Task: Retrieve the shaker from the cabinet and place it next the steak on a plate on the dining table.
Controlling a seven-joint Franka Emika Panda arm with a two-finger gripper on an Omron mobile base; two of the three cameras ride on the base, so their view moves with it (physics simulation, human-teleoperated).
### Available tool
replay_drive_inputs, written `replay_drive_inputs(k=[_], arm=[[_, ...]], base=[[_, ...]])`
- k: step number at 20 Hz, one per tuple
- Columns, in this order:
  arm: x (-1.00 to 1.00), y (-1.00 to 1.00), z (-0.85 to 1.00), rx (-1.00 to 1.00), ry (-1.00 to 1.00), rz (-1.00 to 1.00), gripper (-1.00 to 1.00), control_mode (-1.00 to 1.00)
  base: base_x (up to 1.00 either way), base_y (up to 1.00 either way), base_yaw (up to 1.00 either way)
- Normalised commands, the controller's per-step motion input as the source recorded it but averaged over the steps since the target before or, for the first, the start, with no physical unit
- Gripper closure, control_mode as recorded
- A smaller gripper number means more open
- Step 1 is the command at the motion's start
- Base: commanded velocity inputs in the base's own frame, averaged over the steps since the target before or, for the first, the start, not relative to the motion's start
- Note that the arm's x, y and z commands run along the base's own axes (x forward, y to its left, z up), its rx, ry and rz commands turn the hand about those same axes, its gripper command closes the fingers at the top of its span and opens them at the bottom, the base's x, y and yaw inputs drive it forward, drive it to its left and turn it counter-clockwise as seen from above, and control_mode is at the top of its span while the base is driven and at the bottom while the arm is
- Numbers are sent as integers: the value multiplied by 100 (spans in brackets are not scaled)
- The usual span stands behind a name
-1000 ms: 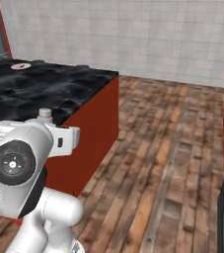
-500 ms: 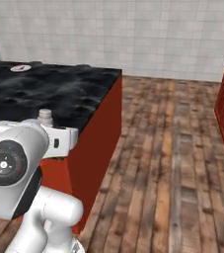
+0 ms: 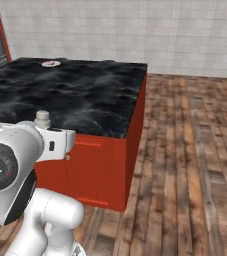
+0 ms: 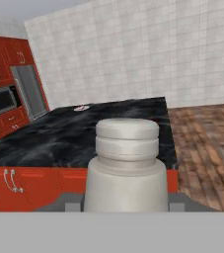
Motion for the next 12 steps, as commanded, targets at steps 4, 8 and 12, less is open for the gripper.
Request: replay_drive_inputs(k=[4, 8, 12], arm=[[0, 0, 0, 0, 0, 0, 100, 100], [0, 0, 0, 0, 0, 0, 100, 100], [0, 0, 0, 0, 0, 0, 100, 100]], base=[[-4, 100, -5], [0, 100, -5], [0, 100, -4]])
